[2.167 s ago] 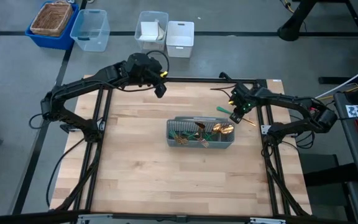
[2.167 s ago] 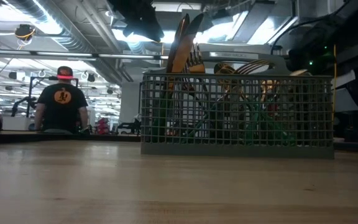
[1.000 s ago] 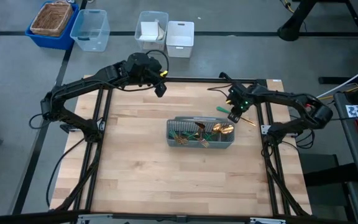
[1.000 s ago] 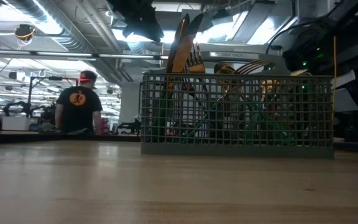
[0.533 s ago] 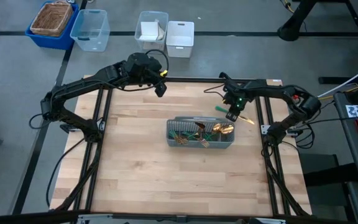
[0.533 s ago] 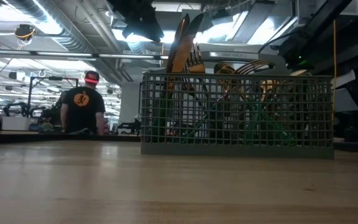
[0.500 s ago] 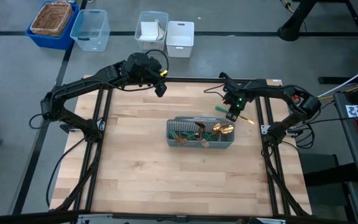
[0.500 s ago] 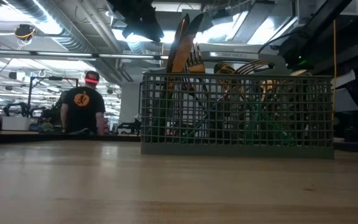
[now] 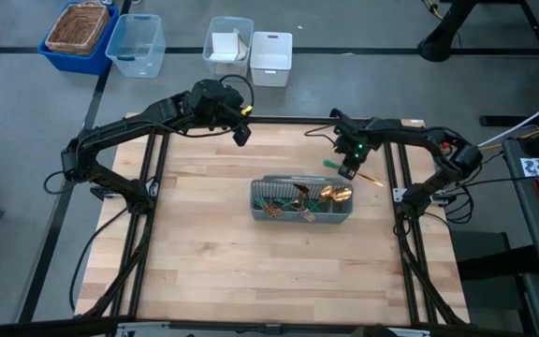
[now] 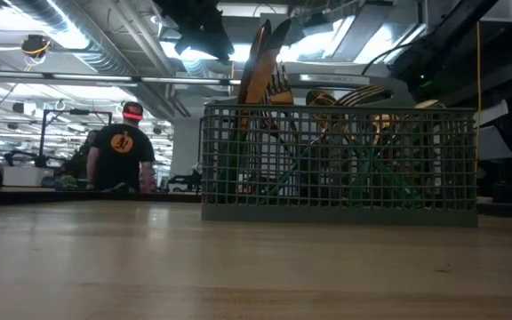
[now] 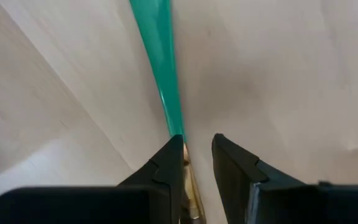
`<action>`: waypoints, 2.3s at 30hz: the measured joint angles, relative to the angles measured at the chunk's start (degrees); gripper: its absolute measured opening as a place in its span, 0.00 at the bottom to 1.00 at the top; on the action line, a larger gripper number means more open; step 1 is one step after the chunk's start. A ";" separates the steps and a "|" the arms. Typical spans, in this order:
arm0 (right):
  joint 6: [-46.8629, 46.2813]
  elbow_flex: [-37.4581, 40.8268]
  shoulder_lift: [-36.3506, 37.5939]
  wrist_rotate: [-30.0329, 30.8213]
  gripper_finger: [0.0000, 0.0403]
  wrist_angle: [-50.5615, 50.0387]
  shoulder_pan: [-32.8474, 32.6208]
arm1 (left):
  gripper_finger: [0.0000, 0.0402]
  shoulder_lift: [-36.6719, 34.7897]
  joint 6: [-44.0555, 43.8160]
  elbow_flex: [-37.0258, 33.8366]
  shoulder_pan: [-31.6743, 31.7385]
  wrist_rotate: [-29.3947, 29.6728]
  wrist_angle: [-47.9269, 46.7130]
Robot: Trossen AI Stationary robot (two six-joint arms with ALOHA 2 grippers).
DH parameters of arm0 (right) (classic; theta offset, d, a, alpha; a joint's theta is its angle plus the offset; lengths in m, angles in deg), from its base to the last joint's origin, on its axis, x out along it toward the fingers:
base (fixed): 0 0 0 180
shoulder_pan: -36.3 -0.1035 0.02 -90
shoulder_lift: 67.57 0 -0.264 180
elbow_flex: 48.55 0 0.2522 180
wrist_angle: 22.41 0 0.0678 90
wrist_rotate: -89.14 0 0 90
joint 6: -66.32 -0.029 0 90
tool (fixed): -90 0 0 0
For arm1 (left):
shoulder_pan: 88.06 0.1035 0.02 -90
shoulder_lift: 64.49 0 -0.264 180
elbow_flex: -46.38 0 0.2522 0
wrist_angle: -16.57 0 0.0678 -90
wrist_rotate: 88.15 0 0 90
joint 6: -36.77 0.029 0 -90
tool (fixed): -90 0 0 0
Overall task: Sort silverware
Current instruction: Put the green knife into the gray utensil holder
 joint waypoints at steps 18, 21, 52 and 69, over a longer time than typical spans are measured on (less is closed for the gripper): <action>1.96 -0.95 -1.90 0.03 0.22 -2.01 -0.02 | 0.27 0.00 0.00 0.00 0.00 0.00 -0.02; 1.86 -0.93 -2.58 0.02 0.22 -2.01 -0.02 | 0.27 0.00 0.00 0.00 0.00 0.00 -0.04; 1.48 -0.93 -2.54 2.54 0.22 -2.37 -4.24 | 0.27 0.00 0.00 0.00 0.00 0.00 -0.04; 1.66 -0.93 -3.89 3.53 0.22 -1.46 -4.11 | 0.27 0.00 0.01 0.00 0.00 0.00 -0.04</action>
